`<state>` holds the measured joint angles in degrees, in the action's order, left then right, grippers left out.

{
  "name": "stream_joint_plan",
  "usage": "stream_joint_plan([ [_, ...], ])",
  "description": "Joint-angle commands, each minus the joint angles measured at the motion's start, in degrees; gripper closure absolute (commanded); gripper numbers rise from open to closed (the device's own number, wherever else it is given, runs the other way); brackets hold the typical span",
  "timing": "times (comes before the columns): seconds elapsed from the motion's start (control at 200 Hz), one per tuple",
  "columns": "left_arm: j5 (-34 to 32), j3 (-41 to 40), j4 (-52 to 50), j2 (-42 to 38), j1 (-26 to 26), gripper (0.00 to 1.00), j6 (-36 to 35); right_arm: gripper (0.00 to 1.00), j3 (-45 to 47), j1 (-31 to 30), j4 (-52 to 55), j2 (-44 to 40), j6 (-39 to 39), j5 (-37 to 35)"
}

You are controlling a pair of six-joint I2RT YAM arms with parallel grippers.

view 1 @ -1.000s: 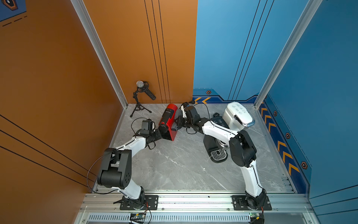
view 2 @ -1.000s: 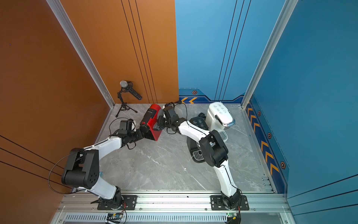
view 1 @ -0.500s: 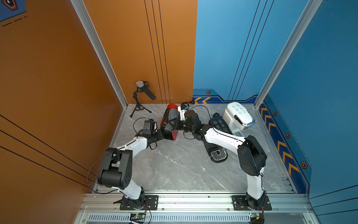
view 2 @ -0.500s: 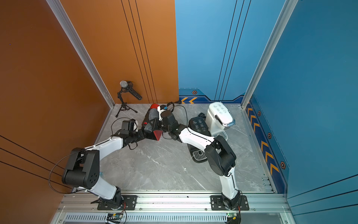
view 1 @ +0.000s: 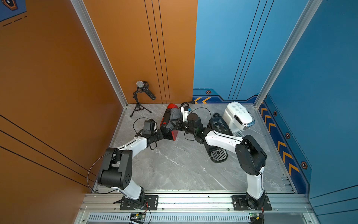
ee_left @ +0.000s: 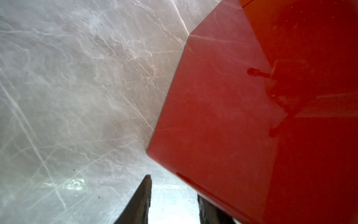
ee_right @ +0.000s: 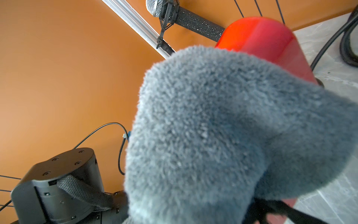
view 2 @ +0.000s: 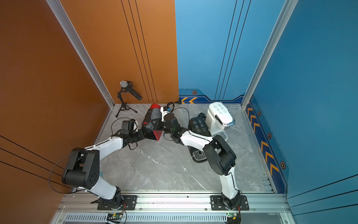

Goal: Wipe the surface of a coffee machine
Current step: Wipe the dirt from the surface of the coffee machine.

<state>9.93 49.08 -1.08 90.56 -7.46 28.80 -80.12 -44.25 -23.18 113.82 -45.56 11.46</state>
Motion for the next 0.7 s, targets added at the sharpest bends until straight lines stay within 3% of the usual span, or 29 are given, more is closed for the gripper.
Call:
stream_joint_plan([
  [0.0, 2.46, 1.39, 5.77, -1.96, -1.75, 0.6, -0.36, 0.99, 3.31, -1.34, 11.33, 3.9, -0.7, -1.13],
  [0.696, 2.46, 1.64, 5.67, -2.45, -2.88, 0.6, -0.19, 1.0, 5.87, -1.68, 7.36, 8.03, -3.62, -1.41],
])
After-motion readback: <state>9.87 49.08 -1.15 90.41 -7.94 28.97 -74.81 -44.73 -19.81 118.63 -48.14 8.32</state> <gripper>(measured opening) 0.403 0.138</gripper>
